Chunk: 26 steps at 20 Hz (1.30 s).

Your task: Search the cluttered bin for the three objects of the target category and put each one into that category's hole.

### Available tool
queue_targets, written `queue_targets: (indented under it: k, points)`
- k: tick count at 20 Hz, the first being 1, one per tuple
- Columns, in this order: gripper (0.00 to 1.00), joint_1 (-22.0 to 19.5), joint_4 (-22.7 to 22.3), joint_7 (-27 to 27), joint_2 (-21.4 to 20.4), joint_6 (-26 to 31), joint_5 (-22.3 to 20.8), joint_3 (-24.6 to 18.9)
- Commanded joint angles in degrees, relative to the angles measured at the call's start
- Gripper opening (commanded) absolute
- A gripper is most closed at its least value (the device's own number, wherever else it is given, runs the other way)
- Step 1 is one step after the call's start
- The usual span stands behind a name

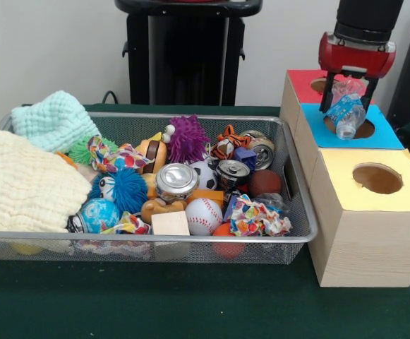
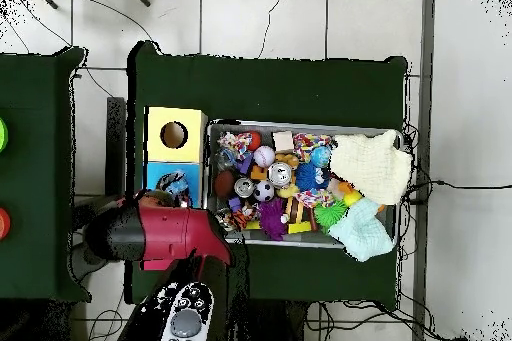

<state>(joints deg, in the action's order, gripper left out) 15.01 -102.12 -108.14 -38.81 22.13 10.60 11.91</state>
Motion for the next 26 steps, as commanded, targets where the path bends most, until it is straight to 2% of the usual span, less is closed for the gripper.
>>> queue_targets:
  k: [1, 4, 10, 17, 26]
  points:
    - [1.00, -1.2, -3.0, -9.2, -1.6, 0.9, 0.1, -2.0]
    - [1.00, -0.9, -3.5, -9.0, -4.0, 3.5, 0.2, -1.5]
    - [1.00, -1.5, -2.7, -8.6, -4.2, 4.7, 0.3, -1.9]
    - [1.00, -2.3, -3.8, -7.8, -6.6, 6.3, 0.3, -2.2]
    - [1.00, -2.7, -3.0, -7.8, -6.7, 7.3, 0.2, -2.4]
